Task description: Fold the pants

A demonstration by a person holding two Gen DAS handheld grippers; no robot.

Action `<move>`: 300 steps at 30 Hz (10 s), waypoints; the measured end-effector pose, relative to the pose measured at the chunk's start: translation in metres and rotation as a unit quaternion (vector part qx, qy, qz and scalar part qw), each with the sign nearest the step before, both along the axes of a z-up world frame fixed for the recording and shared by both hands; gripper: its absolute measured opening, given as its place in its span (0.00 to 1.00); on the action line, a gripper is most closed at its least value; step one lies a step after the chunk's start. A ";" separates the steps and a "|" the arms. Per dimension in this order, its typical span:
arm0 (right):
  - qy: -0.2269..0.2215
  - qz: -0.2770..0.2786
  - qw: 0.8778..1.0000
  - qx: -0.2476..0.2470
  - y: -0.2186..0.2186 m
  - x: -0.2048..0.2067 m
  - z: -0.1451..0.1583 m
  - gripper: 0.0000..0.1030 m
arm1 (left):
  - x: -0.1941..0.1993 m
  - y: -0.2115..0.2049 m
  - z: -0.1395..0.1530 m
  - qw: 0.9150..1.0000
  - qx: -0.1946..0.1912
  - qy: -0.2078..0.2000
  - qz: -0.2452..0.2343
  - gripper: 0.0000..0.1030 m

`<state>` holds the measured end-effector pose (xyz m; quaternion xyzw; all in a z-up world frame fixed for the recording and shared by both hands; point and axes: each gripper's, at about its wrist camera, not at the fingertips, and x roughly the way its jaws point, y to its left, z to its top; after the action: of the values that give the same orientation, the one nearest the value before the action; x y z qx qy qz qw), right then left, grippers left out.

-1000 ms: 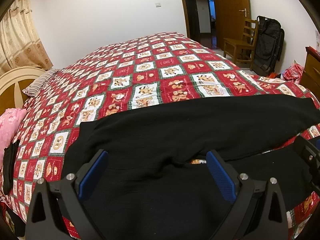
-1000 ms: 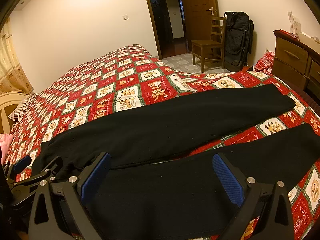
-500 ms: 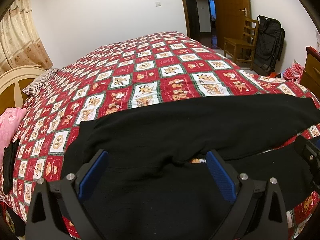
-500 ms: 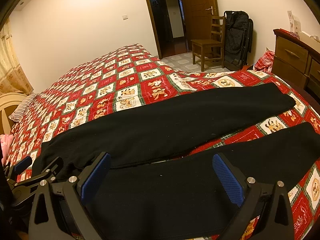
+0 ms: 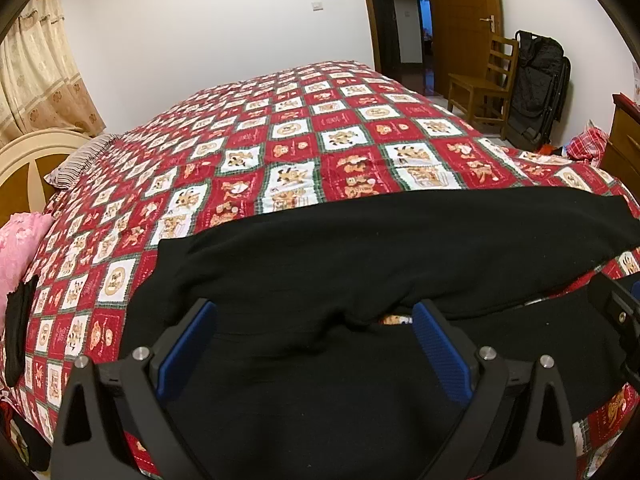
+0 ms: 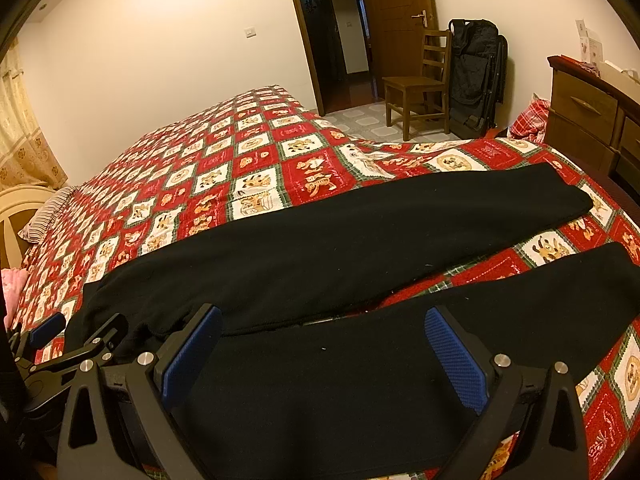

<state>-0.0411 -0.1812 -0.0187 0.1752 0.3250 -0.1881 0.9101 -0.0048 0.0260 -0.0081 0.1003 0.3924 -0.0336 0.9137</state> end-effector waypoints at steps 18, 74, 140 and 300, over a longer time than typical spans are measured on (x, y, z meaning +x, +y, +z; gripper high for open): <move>0.012 0.093 0.995 -0.039 -0.023 0.048 0.002 0.99 | 0.023 0.001 -0.025 0.997 0.017 0.075 -0.020 0.98; 0.001 0.417 0.866 -0.274 0.074 0.022 -0.042 0.04 | 0.112 0.112 -0.012 0.976 -0.150 0.135 0.080 0.98; 0.072 0.463 0.825 -0.317 0.089 -0.065 -0.092 0.03 | -0.089 0.255 -0.051 0.950 -0.246 -0.003 0.193 0.25; -0.120 -0.247 0.929 0.249 -0.349 -0.261 -0.080 0.48 | -0.036 -0.054 -0.063 0.982 -0.064 0.066 -0.166 0.62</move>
<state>-0.3021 -0.5306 -0.0985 0.4918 0.1959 -0.2973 0.7946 -0.0404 -0.0276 -0.0709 0.1027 0.4268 -0.2161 0.8721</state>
